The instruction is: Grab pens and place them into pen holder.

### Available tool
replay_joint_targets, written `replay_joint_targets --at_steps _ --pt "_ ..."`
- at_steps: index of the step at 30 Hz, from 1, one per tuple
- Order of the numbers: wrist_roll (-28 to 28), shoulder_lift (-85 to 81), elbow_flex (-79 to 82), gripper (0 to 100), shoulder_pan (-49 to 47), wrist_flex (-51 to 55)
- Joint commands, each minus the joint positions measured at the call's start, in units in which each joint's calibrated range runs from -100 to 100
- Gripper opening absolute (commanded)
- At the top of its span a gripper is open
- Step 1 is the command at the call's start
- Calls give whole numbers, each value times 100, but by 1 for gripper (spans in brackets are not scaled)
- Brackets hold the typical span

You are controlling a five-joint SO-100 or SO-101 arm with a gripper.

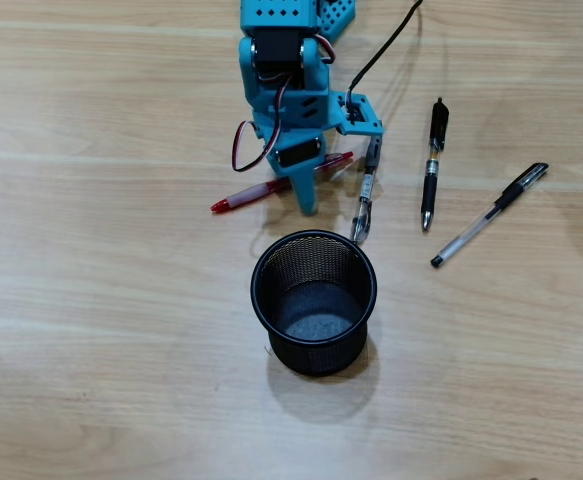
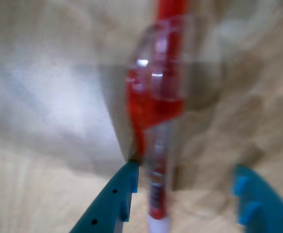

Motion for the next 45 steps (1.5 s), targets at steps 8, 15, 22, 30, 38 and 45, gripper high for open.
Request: replay_joint_targets --at_steps 8,15,22,30,38,45 --pt "-25 80 67 2 51 -43" --pt "-78 -395 13 2 88 -6" --pt "-198 -2281 3 2 371 440" --pt "-533 -4268 13 2 554 431" --pt "-1748 -5092 22 2 344 -353" --pt "-2941 -5236 3 2 -68 -1911"
